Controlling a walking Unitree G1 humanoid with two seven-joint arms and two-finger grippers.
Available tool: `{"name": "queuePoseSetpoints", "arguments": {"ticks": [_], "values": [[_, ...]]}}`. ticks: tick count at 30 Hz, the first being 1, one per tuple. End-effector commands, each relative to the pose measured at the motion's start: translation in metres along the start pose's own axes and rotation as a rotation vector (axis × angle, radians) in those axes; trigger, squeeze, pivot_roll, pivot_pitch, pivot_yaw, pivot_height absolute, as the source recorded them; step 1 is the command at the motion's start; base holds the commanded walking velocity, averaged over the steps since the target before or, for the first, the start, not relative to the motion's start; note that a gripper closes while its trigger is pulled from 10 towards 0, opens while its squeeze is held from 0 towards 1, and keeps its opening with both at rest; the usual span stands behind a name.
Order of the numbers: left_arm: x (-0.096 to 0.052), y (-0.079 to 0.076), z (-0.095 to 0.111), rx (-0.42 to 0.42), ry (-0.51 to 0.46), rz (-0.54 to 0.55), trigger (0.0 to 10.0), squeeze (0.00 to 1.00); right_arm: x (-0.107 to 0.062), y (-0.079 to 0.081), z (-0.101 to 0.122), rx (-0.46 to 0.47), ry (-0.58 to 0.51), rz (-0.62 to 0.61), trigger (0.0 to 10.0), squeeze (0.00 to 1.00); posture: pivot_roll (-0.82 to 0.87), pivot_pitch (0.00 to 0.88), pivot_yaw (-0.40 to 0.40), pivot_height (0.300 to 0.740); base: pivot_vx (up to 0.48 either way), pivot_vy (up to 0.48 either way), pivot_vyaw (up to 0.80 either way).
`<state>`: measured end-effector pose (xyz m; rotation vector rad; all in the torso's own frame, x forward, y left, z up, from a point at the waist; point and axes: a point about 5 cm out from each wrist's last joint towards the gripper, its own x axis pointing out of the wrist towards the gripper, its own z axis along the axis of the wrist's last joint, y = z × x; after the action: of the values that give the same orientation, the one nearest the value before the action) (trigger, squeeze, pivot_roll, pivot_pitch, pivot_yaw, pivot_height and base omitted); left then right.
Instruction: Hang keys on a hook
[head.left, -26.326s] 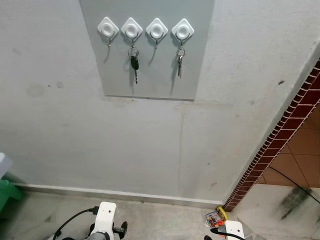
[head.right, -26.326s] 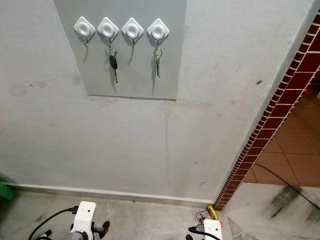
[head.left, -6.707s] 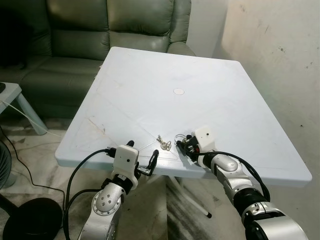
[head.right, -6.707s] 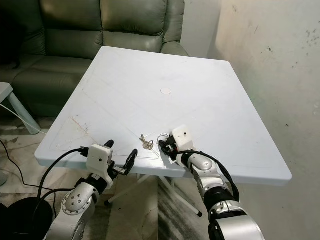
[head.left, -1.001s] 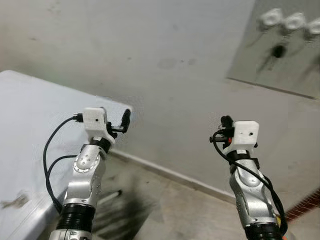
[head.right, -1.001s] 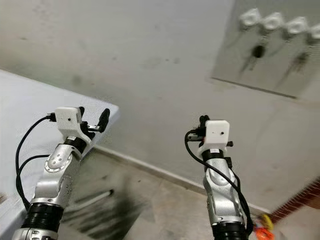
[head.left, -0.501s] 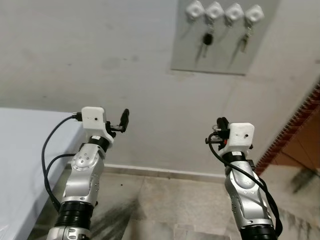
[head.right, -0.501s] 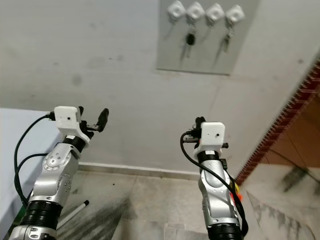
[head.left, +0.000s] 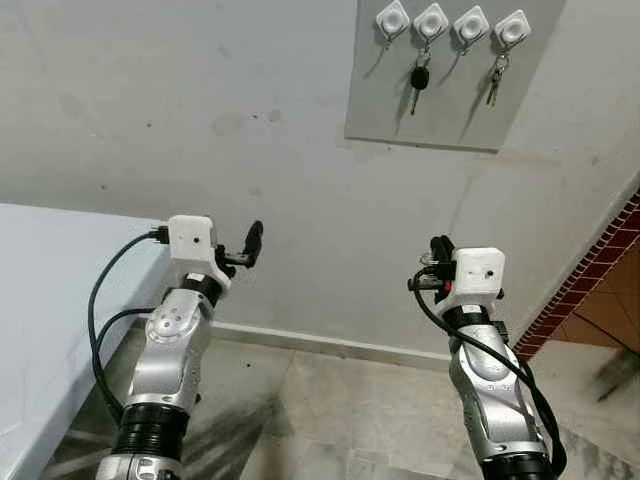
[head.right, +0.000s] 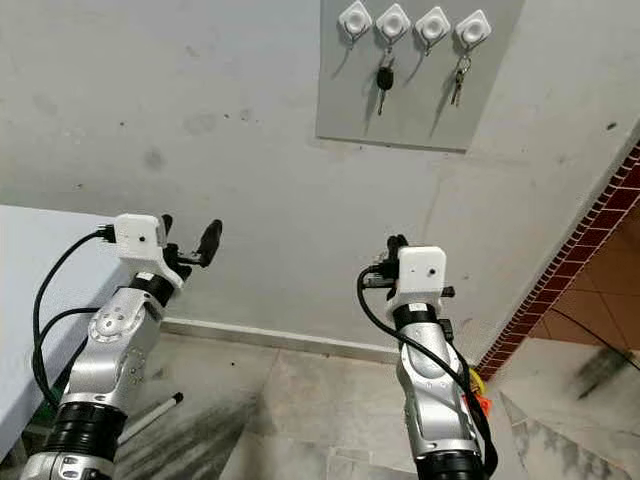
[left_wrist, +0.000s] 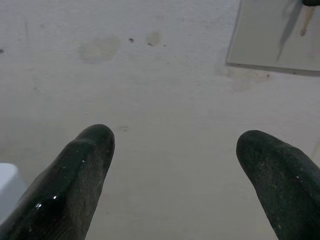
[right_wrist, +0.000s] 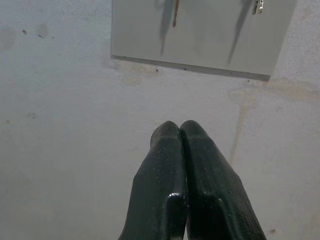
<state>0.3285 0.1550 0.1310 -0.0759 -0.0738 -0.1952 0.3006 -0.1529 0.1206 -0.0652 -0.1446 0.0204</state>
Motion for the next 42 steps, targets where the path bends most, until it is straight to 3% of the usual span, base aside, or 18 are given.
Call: {"name": "queuePoseSetpoints", "arguments": {"ticks": [1,9,25,32,42], "values": [[-0.001,-0.001,0.001,0.013,-0.004,-0.015,10.0,0.0,0.0,-0.003,0.005,-0.002,-0.022,0.0,10.0,0.0,-0.09,0.0,0.005,0.74,0.0,0.0,0.0],[-0.001,-0.002,0.0,-0.006,0.005,-0.023,10.0,0.0,-0.001,-0.004,0.006,-0.008,-0.022,-0.001,10.0,0.0,-0.1,0.0,0.004,0.74,0.0,-0.062,0.0],[-0.001,-0.001,-0.002,-0.018,0.017,-0.013,10.0,0.0,0.0,-0.003,0.005,-0.005,-0.016,0.006,10.0,0.0,-0.09,0.0,-0.003,0.74,0.0,-0.361,0.0],[0.001,0.002,-0.006,-0.053,0.052,0.07,10.0,0.0,-0.001,-0.004,0.005,-0.006,-0.012,-0.002,10.0,0.0,-0.09,0.0,-0.004,0.74,0.0,0.0,0.0],[0.001,-0.001,-0.008,-0.075,0.065,0.059,10.0,0.0,-0.001,-0.006,0.004,-0.006,0.0,-0.021,10.0,0.0,-0.09,0.0,-0.003,0.74,0.0,0.0,0.0]]}}
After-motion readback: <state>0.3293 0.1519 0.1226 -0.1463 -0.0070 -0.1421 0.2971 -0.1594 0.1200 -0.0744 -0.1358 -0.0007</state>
